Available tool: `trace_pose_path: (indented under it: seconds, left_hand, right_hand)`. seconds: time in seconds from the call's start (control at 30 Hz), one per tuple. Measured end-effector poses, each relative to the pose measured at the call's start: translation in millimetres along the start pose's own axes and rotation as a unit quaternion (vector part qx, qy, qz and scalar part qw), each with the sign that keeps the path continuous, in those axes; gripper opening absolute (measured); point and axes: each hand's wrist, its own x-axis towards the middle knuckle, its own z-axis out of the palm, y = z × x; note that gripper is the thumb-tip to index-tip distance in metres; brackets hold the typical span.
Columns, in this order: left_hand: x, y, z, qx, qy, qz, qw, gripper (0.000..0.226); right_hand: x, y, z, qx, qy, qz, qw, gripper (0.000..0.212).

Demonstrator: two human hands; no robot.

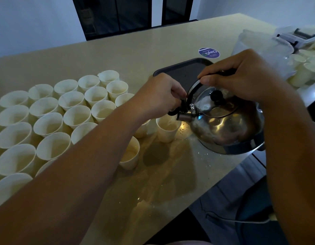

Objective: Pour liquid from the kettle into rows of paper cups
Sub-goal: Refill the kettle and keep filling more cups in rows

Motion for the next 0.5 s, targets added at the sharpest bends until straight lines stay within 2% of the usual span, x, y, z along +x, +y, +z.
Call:
trace_pose_path:
  seconds: [0.2, 0.5]
  left_hand:
    - [-0.5, 3.9, -0.5, 0.002, 0.021, 0.017, 1.000, 0.039]
    - [16.8, 20.3, 13.7, -0.028, 0.058, 0.029, 0.998, 0.053]
  right_hand:
    - [-4.6, 9.7, -0.6, 0.033, 0.037, 0.017, 0.999, 0.014]
    - [-19.6, 36.7, 5.0, 0.116, 0.196, 0.081, 0.970, 0.014]
